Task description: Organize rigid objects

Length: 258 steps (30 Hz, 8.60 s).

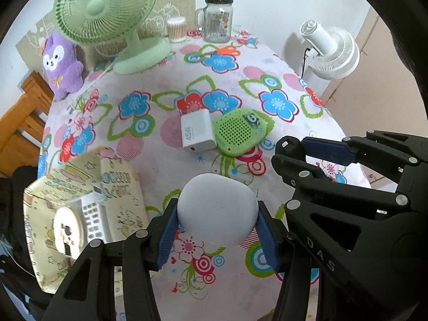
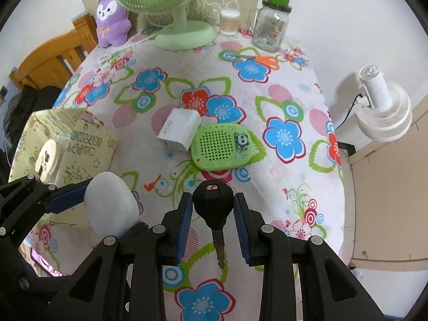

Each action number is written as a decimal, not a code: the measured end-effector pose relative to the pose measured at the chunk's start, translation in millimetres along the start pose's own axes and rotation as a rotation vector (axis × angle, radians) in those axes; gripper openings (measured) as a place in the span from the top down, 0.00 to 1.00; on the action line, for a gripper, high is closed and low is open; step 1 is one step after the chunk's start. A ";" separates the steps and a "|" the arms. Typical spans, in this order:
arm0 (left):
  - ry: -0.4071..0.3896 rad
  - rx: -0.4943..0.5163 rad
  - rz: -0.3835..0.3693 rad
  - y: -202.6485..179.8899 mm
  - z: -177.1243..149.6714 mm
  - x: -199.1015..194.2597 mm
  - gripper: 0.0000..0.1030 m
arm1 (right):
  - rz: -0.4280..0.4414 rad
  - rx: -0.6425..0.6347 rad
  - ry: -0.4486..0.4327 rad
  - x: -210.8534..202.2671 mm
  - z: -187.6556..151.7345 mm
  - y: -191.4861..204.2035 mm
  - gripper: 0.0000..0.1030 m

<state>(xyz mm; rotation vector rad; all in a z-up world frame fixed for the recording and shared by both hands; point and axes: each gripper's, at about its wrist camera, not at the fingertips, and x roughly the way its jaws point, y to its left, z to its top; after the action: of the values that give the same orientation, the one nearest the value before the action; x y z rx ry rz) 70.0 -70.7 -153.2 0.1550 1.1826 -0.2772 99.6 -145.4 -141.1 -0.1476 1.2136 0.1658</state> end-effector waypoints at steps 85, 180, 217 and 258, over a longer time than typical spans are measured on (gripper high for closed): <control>0.057 -0.045 0.021 198.2 -67.0 -7.0 0.44 | 0.012 -0.103 -0.009 11.2 40.0 209.6 0.29; 0.049 -0.134 0.096 30.3 33.3 17.1 0.05 | 0.067 -0.024 -0.004 8.5 41.0 -30.2 0.13; 0.100 -0.128 0.144 41.4 86.8 104.2 0.05 | 0.046 0.069 0.051 88.6 73.3 -83.1 0.13; 0.150 -0.169 0.056 49.1 74.0 122.3 0.52 | 0.071 0.046 0.117 117.7 72.1 -66.0 0.13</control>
<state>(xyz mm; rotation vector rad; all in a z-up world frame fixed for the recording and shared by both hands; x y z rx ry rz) 193.1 -59.5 -240.2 0.0622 1.3425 -0.1169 219.4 -189.8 -225.3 -0.0748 1.3389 0.1928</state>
